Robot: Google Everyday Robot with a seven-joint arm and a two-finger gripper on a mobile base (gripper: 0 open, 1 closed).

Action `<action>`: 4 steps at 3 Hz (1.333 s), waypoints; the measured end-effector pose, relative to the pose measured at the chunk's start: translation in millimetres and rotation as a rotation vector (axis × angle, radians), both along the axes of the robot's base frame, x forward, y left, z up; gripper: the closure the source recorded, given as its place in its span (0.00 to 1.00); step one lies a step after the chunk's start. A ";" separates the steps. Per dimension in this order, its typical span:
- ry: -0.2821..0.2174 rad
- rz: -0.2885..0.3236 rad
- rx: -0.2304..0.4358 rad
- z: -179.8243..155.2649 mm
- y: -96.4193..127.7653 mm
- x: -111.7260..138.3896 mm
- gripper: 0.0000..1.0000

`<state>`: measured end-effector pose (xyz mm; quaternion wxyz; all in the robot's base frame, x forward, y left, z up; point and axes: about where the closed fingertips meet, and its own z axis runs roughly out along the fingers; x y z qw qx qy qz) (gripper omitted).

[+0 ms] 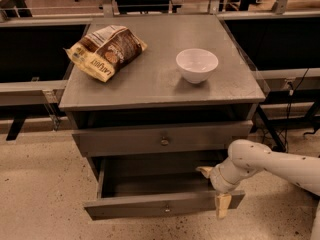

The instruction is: Open middle drawer

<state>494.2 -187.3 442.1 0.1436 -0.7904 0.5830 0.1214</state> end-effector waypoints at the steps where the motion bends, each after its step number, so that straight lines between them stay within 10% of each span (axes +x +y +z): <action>1: 0.055 0.023 -0.085 -10.7 -6.4 -16.8 0.00; 4: 0.150 -0.006 -0.229 -13.2 -31.7 -86.1 0.47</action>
Offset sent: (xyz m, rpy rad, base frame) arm -0.0971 -0.0397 -0.0266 -0.2731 0.1876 0.0006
